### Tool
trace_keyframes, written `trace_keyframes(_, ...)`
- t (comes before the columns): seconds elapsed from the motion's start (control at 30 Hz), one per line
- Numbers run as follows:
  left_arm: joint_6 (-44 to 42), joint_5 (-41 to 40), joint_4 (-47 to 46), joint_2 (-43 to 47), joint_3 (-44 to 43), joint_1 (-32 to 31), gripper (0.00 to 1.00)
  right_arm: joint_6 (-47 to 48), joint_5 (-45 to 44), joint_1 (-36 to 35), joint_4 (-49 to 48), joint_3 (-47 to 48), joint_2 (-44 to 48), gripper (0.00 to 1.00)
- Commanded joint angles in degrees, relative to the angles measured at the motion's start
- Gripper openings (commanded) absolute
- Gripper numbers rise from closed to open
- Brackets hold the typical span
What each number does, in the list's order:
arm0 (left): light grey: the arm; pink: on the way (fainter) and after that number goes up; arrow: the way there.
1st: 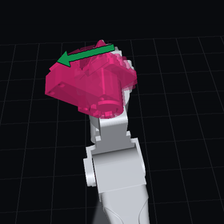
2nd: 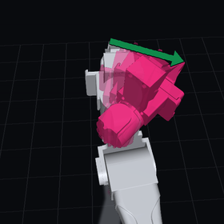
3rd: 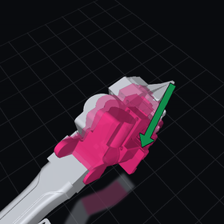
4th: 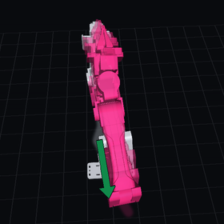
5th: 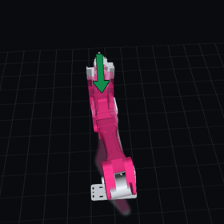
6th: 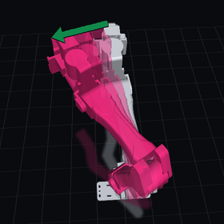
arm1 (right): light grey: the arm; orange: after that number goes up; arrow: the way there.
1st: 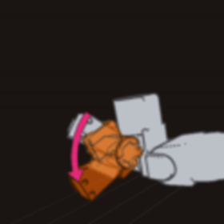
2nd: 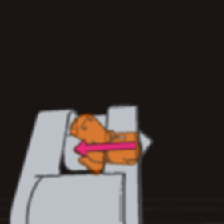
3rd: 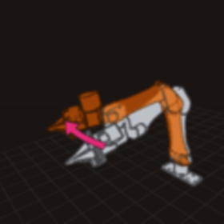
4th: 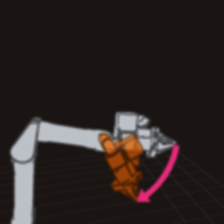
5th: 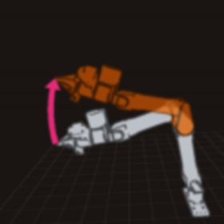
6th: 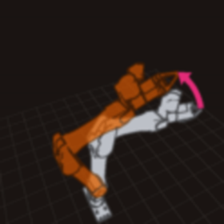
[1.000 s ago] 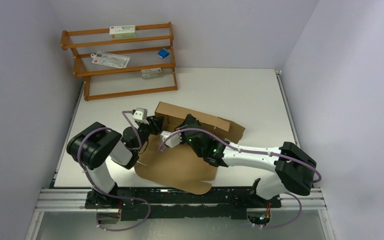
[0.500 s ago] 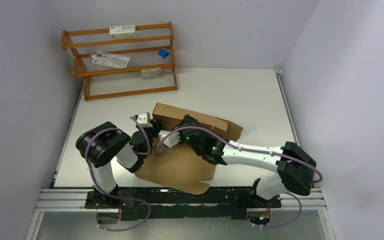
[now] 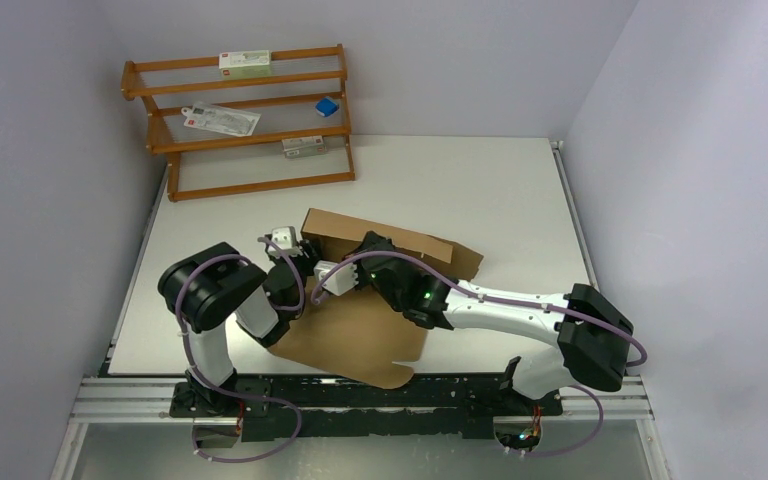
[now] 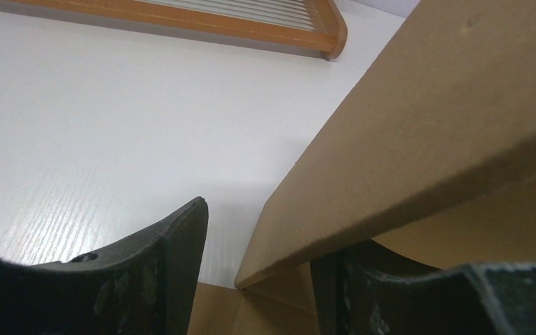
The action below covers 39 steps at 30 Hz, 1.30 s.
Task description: Fold the paper box
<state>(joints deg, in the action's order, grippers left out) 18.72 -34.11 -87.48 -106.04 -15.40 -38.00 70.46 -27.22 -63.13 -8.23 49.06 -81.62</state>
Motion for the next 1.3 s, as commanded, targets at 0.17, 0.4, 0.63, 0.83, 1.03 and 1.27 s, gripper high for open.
trace_keyframes(0.17, 2.81, -8.63, -17.42, 2.04, -0.64, 1.17, 0.65, -5.69, 2.68, -0.84, 11.23, -1.26, -0.69, 0.0)
trace_keyframes(0.4, -2.02, -1.39, -17.37, 5.89, 0.79, 1.45, 0.73, -6.16, 3.2, -0.84, 12.15, -0.87, -0.35, 0.0)
trace_keyframes(0.63, -4.55, 5.06, -17.37, 6.25, 0.99, 3.28, 0.7, -6.93, 4.09, -0.85, 13.3, -0.01, -0.64, 0.0)
trace_keyframes(0.83, -4.32, -0.11, -17.37, 5.59, 0.84, 3.28, 0.62, -7.5, 5.31, -0.93, 14.05, 0.29, -0.39, 0.0)
trace_keyframes(1.03, -0.88, -7.97, -17.38, 4.28, 0.36, 3.28, 0.58, -7.78, 3.67, -1.17, 15.23, 0.62, -1.54, 0.0)
trace_keyframes(1.27, -4.89, -14.12, -17.42, 4.71, -0.41, 2.57, 0.55, -8.05, 3.54, -1.28, 15.28, 0.48, -0.9, 0.0)
